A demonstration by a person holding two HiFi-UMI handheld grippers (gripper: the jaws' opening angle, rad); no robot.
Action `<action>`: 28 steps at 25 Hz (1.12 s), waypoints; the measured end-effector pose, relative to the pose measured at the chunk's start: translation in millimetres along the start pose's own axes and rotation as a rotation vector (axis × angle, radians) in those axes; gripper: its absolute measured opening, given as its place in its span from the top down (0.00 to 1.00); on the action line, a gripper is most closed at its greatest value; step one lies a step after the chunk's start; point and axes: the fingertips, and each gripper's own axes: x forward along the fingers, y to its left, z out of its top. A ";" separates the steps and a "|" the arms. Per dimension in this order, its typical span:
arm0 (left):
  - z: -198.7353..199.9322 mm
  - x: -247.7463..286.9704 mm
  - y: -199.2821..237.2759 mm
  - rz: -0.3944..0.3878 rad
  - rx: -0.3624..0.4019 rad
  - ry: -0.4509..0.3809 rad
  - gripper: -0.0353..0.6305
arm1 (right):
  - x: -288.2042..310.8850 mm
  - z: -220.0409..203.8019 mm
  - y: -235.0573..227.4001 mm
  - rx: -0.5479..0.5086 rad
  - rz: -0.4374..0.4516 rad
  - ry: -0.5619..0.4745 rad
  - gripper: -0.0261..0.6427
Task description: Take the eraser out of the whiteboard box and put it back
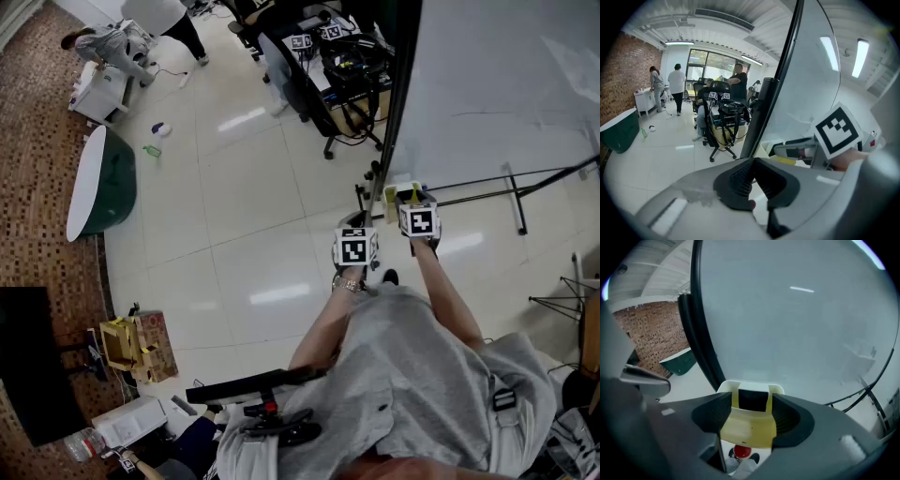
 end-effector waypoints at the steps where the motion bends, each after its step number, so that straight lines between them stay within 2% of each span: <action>1: 5.1 2.5 0.7 0.001 -0.002 -0.001 0.94 | 3.0 0.4 -1.1 -0.006 -0.002 0.010 0.57; 5: 26.6 9.7 0.5 0.004 0.004 -0.019 0.94 | 14.0 9.2 -11.6 -0.015 -0.019 0.023 0.57; 8: 32.3 14.3 1.2 0.013 0.005 -0.020 0.94 | 21.6 7.2 -1.0 0.016 0.048 0.061 0.56; 10: 36.8 15.8 4.9 0.027 0.002 -0.031 0.94 | 20.1 9.7 -4.4 0.001 0.040 0.068 0.56; 12: 39.3 17.6 7.6 0.039 0.002 -0.042 0.94 | 10.3 14.7 -11.7 -0.003 0.024 0.044 0.57; 19: 27.3 22.6 7.9 0.025 -0.007 -0.006 0.94 | -66.0 53.8 -0.4 0.028 0.090 -0.116 0.58; 24: 22.4 23.5 2.2 0.001 -0.020 0.000 0.94 | -99.7 55.0 10.8 0.025 0.118 -0.129 0.58; 28: 20.3 24.0 2.8 0.003 -0.021 -0.010 0.94 | -99.7 37.8 14.5 0.011 0.126 -0.097 0.58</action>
